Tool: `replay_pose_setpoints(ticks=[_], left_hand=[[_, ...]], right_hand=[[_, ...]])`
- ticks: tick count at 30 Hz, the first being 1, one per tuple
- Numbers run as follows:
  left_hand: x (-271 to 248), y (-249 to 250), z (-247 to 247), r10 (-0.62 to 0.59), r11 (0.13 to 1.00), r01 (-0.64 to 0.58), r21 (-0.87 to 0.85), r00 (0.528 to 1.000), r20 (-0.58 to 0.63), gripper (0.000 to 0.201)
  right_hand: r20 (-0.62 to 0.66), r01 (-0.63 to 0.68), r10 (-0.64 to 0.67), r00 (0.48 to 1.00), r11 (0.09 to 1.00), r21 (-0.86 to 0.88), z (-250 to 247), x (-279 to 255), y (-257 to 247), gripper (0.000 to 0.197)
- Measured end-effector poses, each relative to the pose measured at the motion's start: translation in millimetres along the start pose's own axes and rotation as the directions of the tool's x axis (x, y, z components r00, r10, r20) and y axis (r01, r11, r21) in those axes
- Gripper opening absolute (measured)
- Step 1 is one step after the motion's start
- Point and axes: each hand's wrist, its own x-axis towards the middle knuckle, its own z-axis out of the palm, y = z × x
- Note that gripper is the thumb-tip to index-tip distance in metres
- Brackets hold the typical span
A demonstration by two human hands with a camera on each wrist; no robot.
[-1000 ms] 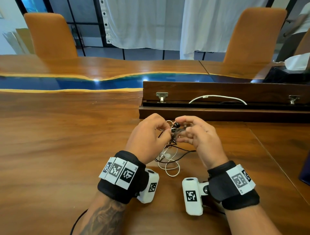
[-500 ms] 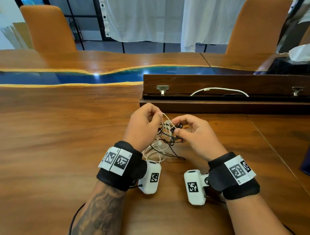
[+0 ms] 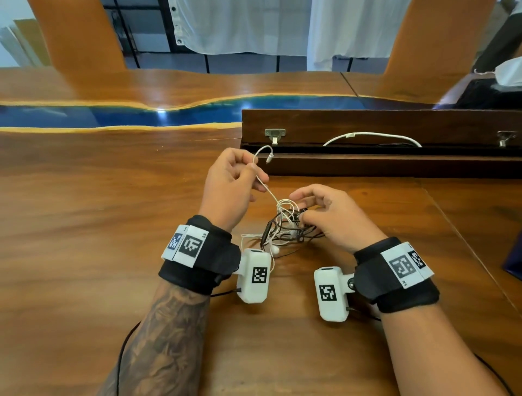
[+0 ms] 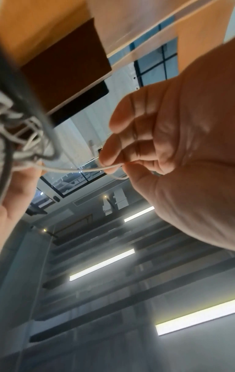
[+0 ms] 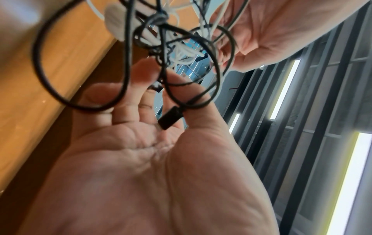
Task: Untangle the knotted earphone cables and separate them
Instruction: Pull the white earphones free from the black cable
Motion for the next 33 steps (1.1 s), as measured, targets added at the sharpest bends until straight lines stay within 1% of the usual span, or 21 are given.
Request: replay_pose_setpoints(ticks=[4, 6, 8, 10, 12, 15, 17, 20, 22, 25, 27, 29, 30, 32, 33], left_hand=[[4, -4, -7, -0.046, 0.989, 0.05, 0.141, 0.998, -0.032, 0.02], [6, -7, -9, -0.061, 0.976, 0.067, 0.207, 0.997, -0.036, 0.019], [6, -7, -8, -0.046, 0.956, 0.055, 0.288, 0.998, -0.04, 0.023], [3, -4, -4, -0.009, 0.946, 0.019, 0.325, 1.0, -0.03, 0.028], [-1, 1, 0, 0.011, 0.944, -0.024, 0.328, 0.999, 0.043, 0.025], [-6, 1, 6, -0.046, 0.914, -0.057, 0.401, 0.969, 0.242, 0.023], [-7, -2, 7, -0.07, 0.903, -0.065, 0.426, 0.954, 0.292, 0.021], [-6, -3, 6, -0.063, 0.905, -0.085, 0.418, 0.942, 0.329, 0.015], [-5, -4, 6, -0.053, 0.908, -0.094, 0.408, 0.941, 0.334, 0.012], [-5, -4, 7, -0.033, 0.919, -0.074, 0.387, 0.964, 0.263, 0.012], [-5, -2, 10, -0.019, 0.94, -0.06, 0.335, 0.974, 0.225, 0.011], [-8, 2, 13, 0.006, 0.96, -0.066, 0.271, 0.976, 0.216, 0.008], [-9, 4, 14, 0.017, 0.969, -0.069, 0.237, 0.977, 0.213, 0.006], [-11, 5, 16, 0.034, 0.983, -0.073, 0.169, 0.975, 0.219, 0.002], [-11, 5, 17, 0.041, 0.986, -0.075, 0.147, 0.974, 0.224, 0.004]], right_hand=[[-0.061, 0.045, -0.047, 0.997, 0.998, -0.031, -1, 1, 1, 0.032], [-0.104, 0.069, -0.073, 0.992, 0.997, -0.042, -1, 2, 0, 0.027], [-0.139, 0.095, -0.1, 0.985, 0.995, -0.041, -3, 2, -2, 0.022], [-0.172, 0.119, -0.119, 0.978, 0.993, -0.01, -3, 3, -3, 0.02], [-0.214, 0.143, -0.134, 0.968, 0.989, 0.029, -2, 4, -4, 0.019], [-0.279, 0.177, -0.142, 0.95, 0.979, 0.105, -2, 4, -5, 0.018], [-0.308, 0.194, -0.144, 0.94, 0.971, 0.138, -2, 4, -7, 0.017], [-0.335, 0.206, -0.138, 0.932, 0.963, 0.175, -2, 4, -7, 0.021], [-0.339, 0.199, -0.135, 0.931, 0.967, 0.161, -2, 4, -8, 0.025], [-0.282, 0.174, -0.13, 0.951, 0.975, 0.136, -2, 2, -9, 0.033], [-0.238, 0.137, -0.109, 0.965, 0.985, 0.104, 0, 1, -10, 0.028], [-0.212, 0.116, -0.102, 0.972, 0.992, 0.051, 2, 1, -8, 0.009], [-0.201, 0.114, -0.106, 0.974, 0.993, 0.03, 3, 1, -7, 0.005], [-0.177, 0.117, -0.112, 0.978, 0.993, 0.02, 2, 2, -4, 0.016], [-0.159, 0.114, -0.11, 0.981, 0.993, 0.021, 1, 2, -3, 0.017]])
